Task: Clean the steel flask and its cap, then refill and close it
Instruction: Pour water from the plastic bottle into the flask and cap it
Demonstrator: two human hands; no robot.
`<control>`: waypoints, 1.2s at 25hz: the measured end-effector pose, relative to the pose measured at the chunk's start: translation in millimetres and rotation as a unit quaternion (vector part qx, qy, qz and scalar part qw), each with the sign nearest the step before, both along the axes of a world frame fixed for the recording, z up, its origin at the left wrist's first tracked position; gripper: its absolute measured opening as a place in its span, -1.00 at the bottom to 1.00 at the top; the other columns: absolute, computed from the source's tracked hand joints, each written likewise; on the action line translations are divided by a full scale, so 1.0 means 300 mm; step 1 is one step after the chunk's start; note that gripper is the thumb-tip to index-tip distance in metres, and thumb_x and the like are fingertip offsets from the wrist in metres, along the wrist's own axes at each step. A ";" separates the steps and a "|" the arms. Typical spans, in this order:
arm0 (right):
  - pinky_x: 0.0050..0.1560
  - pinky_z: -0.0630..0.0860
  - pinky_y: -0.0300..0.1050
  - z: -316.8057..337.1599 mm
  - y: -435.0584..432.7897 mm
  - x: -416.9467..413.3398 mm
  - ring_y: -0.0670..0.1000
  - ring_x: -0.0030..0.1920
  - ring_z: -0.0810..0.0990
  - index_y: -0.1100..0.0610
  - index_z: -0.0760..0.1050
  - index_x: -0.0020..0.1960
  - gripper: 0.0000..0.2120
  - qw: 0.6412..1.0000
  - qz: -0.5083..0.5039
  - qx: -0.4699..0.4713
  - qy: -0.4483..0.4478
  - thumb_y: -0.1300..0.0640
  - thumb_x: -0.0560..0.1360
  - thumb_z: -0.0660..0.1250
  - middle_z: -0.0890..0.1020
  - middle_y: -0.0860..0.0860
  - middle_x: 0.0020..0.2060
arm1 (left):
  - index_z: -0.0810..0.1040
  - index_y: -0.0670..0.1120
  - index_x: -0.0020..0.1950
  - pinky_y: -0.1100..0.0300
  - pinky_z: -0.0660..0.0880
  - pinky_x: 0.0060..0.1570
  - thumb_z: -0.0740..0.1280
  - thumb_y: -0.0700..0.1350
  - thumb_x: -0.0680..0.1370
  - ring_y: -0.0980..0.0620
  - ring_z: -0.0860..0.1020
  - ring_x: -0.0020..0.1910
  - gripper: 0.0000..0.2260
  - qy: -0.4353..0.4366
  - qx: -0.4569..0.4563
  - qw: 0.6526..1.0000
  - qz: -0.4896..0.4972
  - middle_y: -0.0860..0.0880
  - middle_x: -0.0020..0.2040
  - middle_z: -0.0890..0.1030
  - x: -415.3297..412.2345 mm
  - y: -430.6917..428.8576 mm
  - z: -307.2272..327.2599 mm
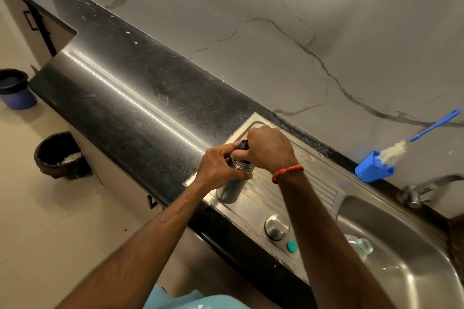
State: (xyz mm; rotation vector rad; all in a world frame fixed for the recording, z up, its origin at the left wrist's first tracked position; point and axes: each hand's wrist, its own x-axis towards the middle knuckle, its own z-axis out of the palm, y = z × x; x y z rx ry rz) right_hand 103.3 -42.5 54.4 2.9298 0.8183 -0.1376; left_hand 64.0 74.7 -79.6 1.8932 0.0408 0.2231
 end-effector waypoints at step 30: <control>0.23 0.49 -0.15 0.119 -0.052 0.038 0.03 0.18 0.59 0.02 0.59 0.26 -0.57 0.981 0.174 0.033 0.084 0.24 0.43 0.52 0.65 0.01 0.15 | 0.61 0.05 0.25 0.00 0.65 0.10 0.59 0.26 0.17 0.05 0.69 0.03 -0.30 0.001 -0.007 1.000 0.003 0.07 0.07 0.71 -0.005 -0.003 -0.025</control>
